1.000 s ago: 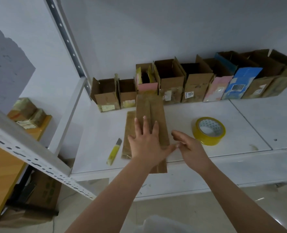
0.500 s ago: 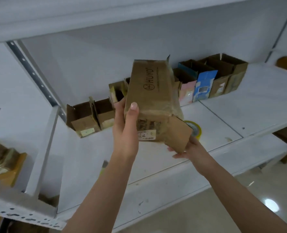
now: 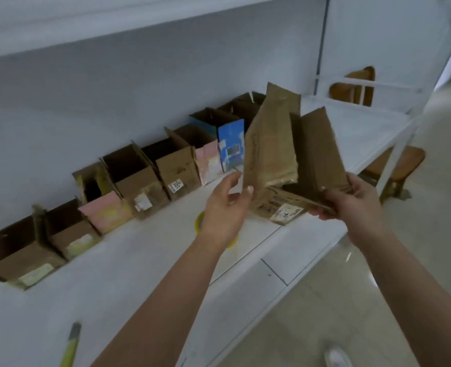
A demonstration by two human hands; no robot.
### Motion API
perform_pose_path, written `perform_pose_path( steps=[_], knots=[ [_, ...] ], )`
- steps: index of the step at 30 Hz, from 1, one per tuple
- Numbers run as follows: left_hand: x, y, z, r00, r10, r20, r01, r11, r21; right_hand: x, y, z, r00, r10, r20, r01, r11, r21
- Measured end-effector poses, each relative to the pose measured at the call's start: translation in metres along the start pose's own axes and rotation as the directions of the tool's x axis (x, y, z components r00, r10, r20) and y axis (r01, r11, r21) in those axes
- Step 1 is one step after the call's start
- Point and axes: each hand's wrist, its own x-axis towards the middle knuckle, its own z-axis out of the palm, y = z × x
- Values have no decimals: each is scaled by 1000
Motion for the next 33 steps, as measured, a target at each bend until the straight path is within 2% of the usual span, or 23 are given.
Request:
perform_pose_path(
  steps=[3, 5, 12, 16, 19, 24, 27, 31, 33],
  knots=[
    [35, -1, 54, 993, -45, 108, 39, 998, 53, 56, 12, -39, 999, 6, -34, -15, 964, -267],
    [56, -2, 98, 984, -70, 166, 47, 990, 134, 92, 26, -62, 997, 68, -27, -73, 940, -333],
    [122, 15, 207, 987, -105, 119, 80, 977, 200, 202, 35, -122, 979, 202, -40, -206, 954, -216],
    [147, 18, 241, 986, -143, 89, 115, 958, 264, 242, 44, -136, 983, 181, -9, -177, 949, -259],
    [169, 21, 255, 991, -97, 89, 60, 935, 348, 262, 52, -136, 989, 146, 0, -139, 939, -315],
    [196, 21, 259, 975, -110, 191, 19, 905, 426, 311, 48, -131, 986, 166, -32, -166, 919, -357],
    [215, 18, 241, 984, -72, 163, -18, 871, 491, 340, 43, -126, 977, 209, -48, -213, 911, -352],
    [245, 19, 210, 997, -20, 81, -37, 768, 639, 378, 38, -120, 968, 248, -51, -252, 925, -283],
    [262, 24, 197, 998, 19, 58, -55, 684, 727, 397, 34, -117, 961, 275, -10, -270, 936, -225]
  ],
)
